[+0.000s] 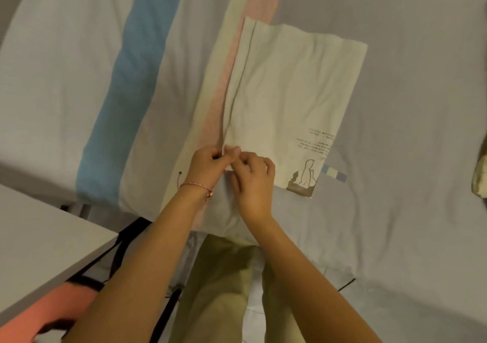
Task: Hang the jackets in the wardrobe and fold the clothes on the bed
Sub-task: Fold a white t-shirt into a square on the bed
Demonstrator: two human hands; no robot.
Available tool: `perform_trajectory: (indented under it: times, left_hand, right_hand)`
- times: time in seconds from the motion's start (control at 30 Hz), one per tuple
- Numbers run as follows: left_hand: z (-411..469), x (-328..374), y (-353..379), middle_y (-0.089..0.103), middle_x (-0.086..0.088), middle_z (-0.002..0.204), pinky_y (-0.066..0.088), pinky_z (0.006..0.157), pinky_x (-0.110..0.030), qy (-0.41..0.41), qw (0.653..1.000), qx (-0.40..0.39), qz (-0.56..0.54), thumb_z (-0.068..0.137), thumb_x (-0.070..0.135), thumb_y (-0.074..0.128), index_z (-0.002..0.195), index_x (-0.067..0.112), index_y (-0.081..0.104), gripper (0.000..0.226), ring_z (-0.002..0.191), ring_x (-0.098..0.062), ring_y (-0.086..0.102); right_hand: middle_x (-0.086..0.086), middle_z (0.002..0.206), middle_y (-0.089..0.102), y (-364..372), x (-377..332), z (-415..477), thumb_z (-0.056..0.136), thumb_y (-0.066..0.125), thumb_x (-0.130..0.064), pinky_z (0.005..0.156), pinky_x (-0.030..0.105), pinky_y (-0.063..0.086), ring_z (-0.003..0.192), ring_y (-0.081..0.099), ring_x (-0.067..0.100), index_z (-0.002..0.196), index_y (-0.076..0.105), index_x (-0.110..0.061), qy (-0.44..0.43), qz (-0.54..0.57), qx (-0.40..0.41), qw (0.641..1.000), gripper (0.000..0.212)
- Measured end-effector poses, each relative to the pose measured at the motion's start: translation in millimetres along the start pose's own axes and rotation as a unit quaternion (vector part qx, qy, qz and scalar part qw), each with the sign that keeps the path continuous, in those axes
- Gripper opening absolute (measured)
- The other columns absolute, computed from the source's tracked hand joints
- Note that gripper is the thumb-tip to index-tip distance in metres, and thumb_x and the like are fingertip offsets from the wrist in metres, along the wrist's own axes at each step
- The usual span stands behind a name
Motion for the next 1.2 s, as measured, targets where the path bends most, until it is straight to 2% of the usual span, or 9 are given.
perform_trajectory:
  times: [0.13,0.27,0.4,0.63,0.73,0.8,0.9,1.07,1.2]
  left_hand:
    - [-8,6,2,0.061,0.001,0.075,0.05,0.067,-0.016,0.03,1.0,0.0,-0.005,0.09,0.018,0.06,0.089,0.007,0.065,0.012,0.071,-0.008,0.056]
    - [-5,3,-7,0.053,-0.01,0.077,0.04,0.066,-0.029,0.043,0.996,0.032,0.068,0.097,0.022,0.045,0.087,0.006,0.054,0.021,0.075,-0.021,0.05]
    - [-8,10,-5,0.044,0.0,0.071,0.031,0.059,-0.025,0.075,0.989,0.065,0.11,0.101,0.026,0.031,0.09,0.005,0.046,0.028,0.07,-0.015,0.044]
    - [-1,6,-16,0.044,0.0,0.068,0.034,0.058,-0.021,0.084,0.987,0.067,0.123,0.1,0.024,0.037,0.073,0.018,0.042,0.028,0.07,-0.017,0.044]
    - [-4,3,-14,0.051,0.0,0.078,0.041,0.063,-0.018,0.083,0.989,0.054,0.111,0.097,0.023,0.045,0.095,0.008,0.051,0.016,0.071,-0.013,0.048]
    - [-5,1,-15,0.055,0.001,0.085,0.047,0.066,-0.024,0.079,0.99,0.055,0.099,0.094,0.02,0.052,0.107,0.005,0.053,0.02,0.07,-0.012,0.052]
    - [-12,11,-15,0.055,0.007,0.084,0.05,0.059,-0.012,0.103,0.989,0.07,0.08,0.089,0.016,0.06,0.102,0.008,0.053,0.016,0.07,-0.011,0.055]
    - [-53,47,-18,0.056,0.001,0.076,0.05,0.055,-0.013,0.126,0.975,0.181,-0.038,0.083,0.025,0.067,0.08,0.013,0.054,0.018,0.072,-0.018,0.058]
    - [-98,79,-31,0.048,0.008,0.068,0.046,0.06,-0.024,0.162,0.944,0.257,-0.129,0.083,0.039,0.063,0.067,0.021,0.045,0.03,0.063,0.0,0.051]
  right_hand:
    - [0.002,0.104,0.062,-27,23,-11,0.09,0.059,-0.011,0.102,0.033,0.029,0.099,0.05,0.011,0.136,0.042,-0.019,0.053,-0.004,0.007,0.999,0.05]
    - [0.01,0.13,0.049,-47,67,-26,0.082,0.064,-0.037,0.106,0.044,0.025,0.121,0.037,0.02,0.14,0.034,-0.02,0.174,-0.077,-0.007,0.982,0.068]
    - [0.016,0.139,0.037,-57,112,-56,0.079,0.049,-0.059,0.105,0.048,0.031,0.127,0.035,0.032,0.142,0.034,-0.025,0.203,-0.107,-0.092,0.969,0.073]
    - [0.005,0.113,0.055,-70,123,-70,0.093,0.051,-0.037,0.092,0.038,0.043,0.1,0.05,0.021,0.141,0.04,-0.028,0.277,0.004,-0.061,0.959,0.05]
    - [-0.002,0.11,0.06,-62,118,-64,0.09,0.049,-0.038,0.084,0.039,0.05,0.095,0.057,0.018,0.139,0.04,-0.026,0.31,0.052,-0.029,0.949,0.051]
    - [-0.005,0.117,0.061,-59,115,-61,0.092,0.05,-0.021,0.082,0.026,0.049,0.095,0.058,0.011,0.139,0.04,-0.023,0.351,0.1,-0.005,0.931,0.048]
    - [-0.016,0.095,0.061,-61,105,-49,0.093,0.041,-0.001,0.062,0.013,0.042,0.068,0.054,-0.004,0.127,0.052,-0.02,0.387,0.187,-0.003,0.903,0.041]
    - [-0.006,0.066,0.064,-147,57,-7,0.082,0.037,-0.015,0.053,0.026,0.04,0.053,0.049,0.01,0.093,0.07,-0.02,0.3,0.239,0.11,0.917,0.035]
    - [-0.002,0.06,0.06,-226,1,35,0.079,0.039,-0.014,0.044,0.021,0.032,0.045,0.042,0.011,0.092,0.07,-0.017,0.125,0.24,0.107,0.957,0.034]
Point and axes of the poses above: each hand's wrist, its own z-axis towards the middle knuckle, its own y-axis out of the palm, x = y × z, the point moved 4 cm from there along z, towards the middle knuckle
